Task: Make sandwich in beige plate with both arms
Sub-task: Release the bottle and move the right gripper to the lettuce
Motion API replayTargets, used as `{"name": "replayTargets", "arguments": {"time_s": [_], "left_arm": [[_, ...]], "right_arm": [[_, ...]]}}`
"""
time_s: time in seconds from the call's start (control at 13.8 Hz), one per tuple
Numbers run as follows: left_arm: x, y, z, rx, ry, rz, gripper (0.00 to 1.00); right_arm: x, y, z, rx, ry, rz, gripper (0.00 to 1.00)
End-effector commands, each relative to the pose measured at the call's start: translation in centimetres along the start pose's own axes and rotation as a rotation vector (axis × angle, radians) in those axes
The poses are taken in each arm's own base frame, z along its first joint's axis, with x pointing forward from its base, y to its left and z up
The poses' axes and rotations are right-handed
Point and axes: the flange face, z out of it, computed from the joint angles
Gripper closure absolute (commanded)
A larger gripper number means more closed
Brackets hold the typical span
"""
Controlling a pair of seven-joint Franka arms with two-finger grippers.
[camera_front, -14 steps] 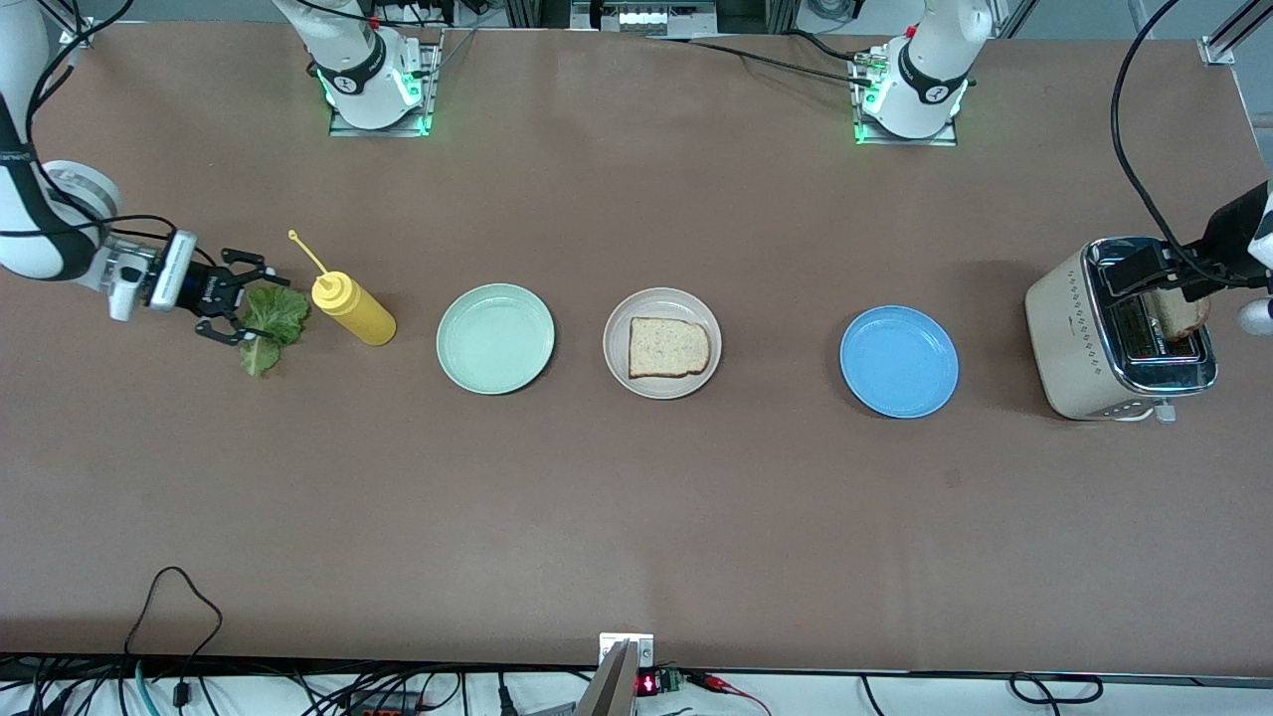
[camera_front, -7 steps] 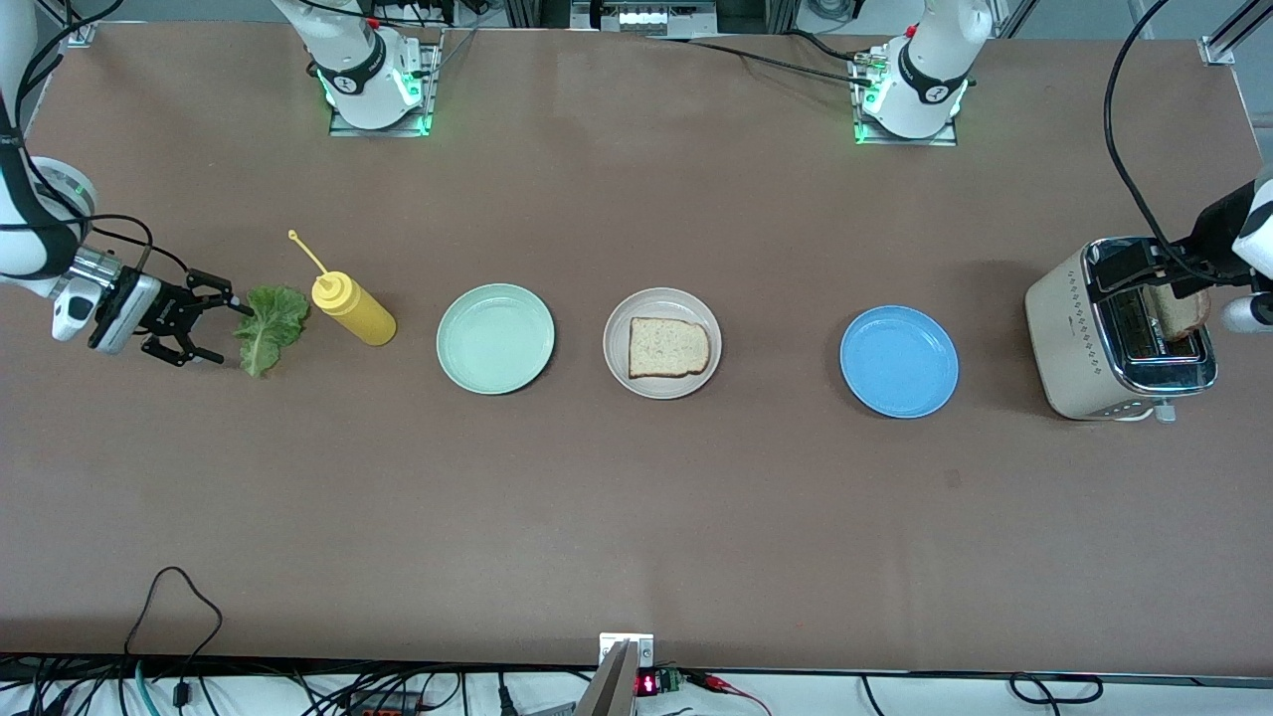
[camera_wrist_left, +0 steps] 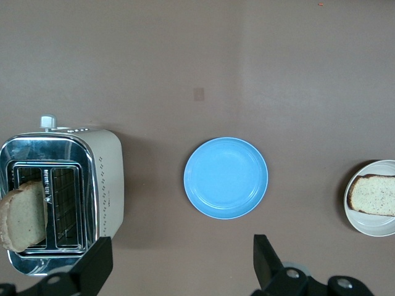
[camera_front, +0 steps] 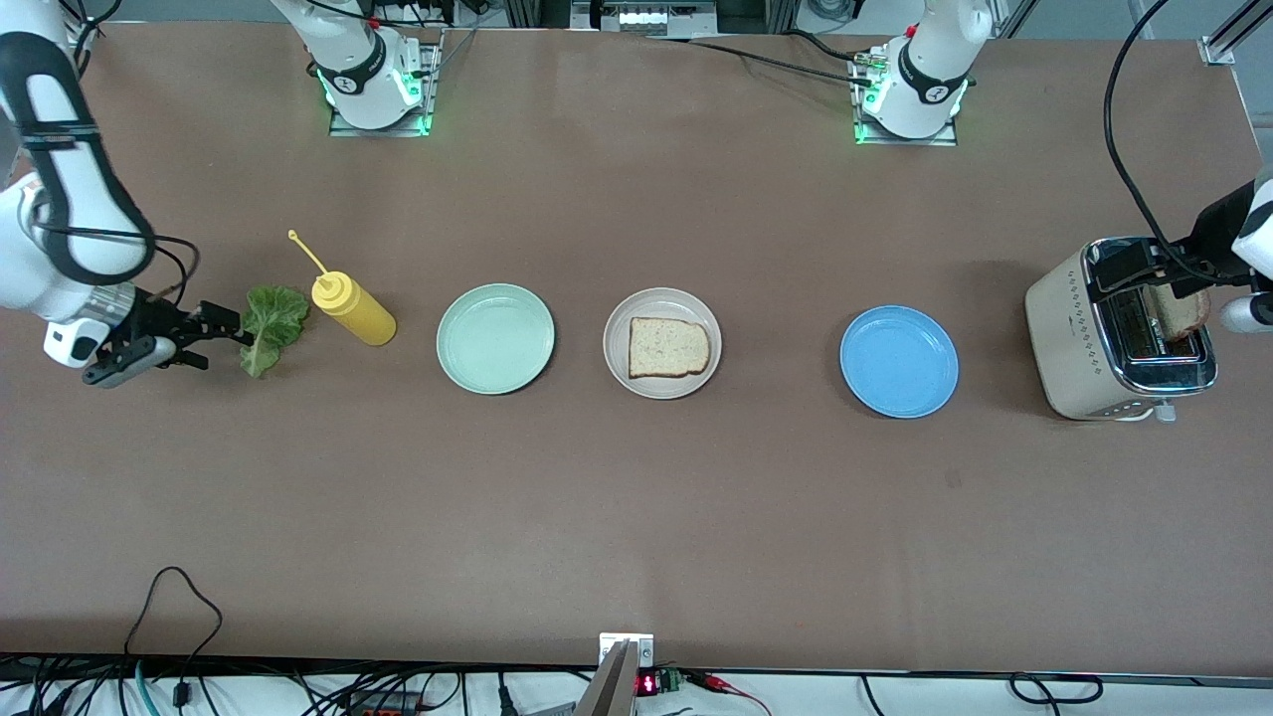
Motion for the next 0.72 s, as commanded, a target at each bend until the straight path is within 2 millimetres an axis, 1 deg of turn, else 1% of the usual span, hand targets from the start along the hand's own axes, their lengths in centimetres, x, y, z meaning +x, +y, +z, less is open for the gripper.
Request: {"name": "replayTargets", "arguments": {"time_s": [0.0,0.07,0.14,0.22,0.36,0.43,0.58,0.65], "left_arm": [[-0.2,0.1,-0.2,0.006,-0.005,0.013,0.0],[-0.2,0.1,-0.2,0.006,-0.005,0.013,0.0],[-0.2,0.1,-0.2,0.006,-0.005,0.013,0.0],[-0.2,0.1,-0.2,0.006,-0.005,0.013,0.0],[-0.2,0.1,-0.2,0.006,-0.005,0.013,0.0],[-0.2,0.1,-0.2,0.006,-0.005,0.013,0.0],[-0.3,0.1,-0.1,0.006,-0.011,0.013,0.0],[-0.3,0.1,-0.1,0.006,-0.013,0.011,0.0]], "right_arm": [[0.9,-1.7,0.2,-0.142,-0.067,0.209,0.0],[1.4,-2.6,0.8,-0.166,-0.077,0.265,0.0],[1.6,-2.9,1.4,-0.195,-0.089,0.317,0.0],[2.0,-3.9,2.4,-0.224,-0.103,0.335,0.0],[2.1,-4.4,3.6,-0.281,-0.112,0.432,0.0],[2.1,-4.4,3.9,-0.301,-0.116,0.437,0.0],[2.0,-4.4,4.9,-0.332,-0.132,0.392,0.0],[2.0,-4.3,5.0,-0.342,-0.131,0.381,0.0]]}}
